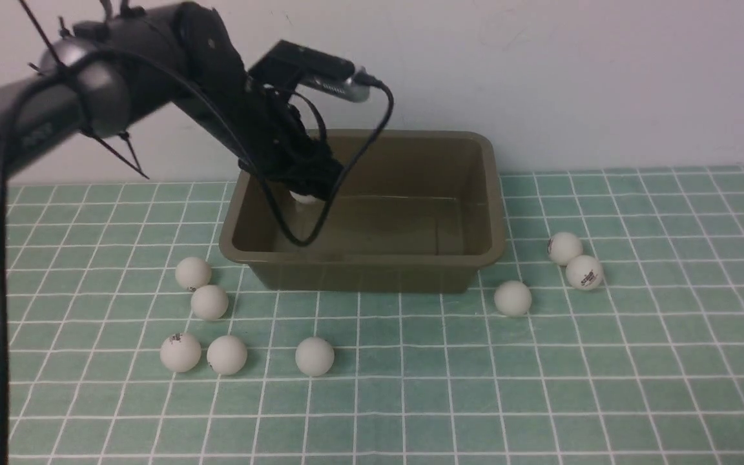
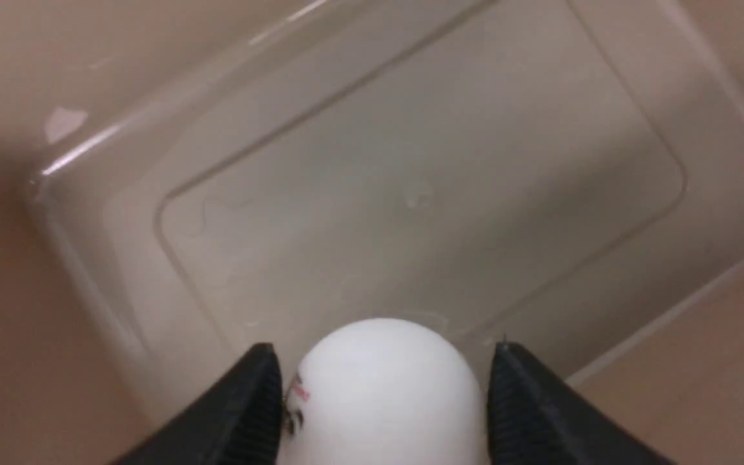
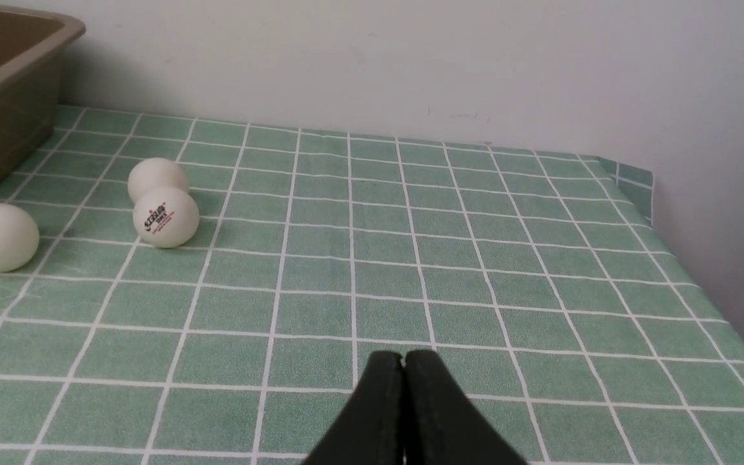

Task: Put the table tennis balls in the box on the green coffee tablecloth.
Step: 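Drop the ball into the bin, then reach for and grasp a ping pong ball on the table beside the basket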

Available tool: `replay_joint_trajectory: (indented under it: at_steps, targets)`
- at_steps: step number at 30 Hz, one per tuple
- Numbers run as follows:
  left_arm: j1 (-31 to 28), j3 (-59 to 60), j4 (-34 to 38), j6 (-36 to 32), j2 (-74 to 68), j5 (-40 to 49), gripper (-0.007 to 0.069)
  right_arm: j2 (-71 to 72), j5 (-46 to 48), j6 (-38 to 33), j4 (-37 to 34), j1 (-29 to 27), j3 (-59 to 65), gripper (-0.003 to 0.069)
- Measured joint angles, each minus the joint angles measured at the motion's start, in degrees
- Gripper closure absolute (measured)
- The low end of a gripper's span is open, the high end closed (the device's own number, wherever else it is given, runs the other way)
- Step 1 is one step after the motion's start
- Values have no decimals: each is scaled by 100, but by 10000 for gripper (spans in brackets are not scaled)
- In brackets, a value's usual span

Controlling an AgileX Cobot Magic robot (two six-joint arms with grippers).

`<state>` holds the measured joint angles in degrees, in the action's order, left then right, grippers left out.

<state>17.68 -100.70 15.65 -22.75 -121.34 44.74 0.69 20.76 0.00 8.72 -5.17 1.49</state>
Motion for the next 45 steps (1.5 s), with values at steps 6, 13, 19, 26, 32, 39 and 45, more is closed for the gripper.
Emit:
replay_joint_trajectory:
  at_steps: [6, 13, 19, 26, 32, 39, 45]
  targets:
    - [0, -236, -99, -23, 0, 247, 177, 0, 0, 0, 0, 0, 0, 676]
    - [-15, -1448, -1460, 325, 20, 2223, 174, 0, 0, 0, 0, 0, 0, 676]
    - [-572, -1757, -2255, 1292, 134, 2583, 174, 0, 0, 0, 0, 0, 0, 676]
    - [-1459, -1757, -1142, 1502, 199, 2595, 174, 0, 0, 0, 0, 0, 0, 676]
    - [-1680, -1687, -1098, 1492, 199, 2599, 174, 0, 0, 0, 0, 0, 0, 676]
    - [-1751, -415, -904, 1419, 199, 2588, 174, 0, 0, 0, 0, 0, 0, 676]
    - [-1751, 328, -847, 1373, 199, 2390, 174, 0, 0, 0, 0, 0, 0, 676]
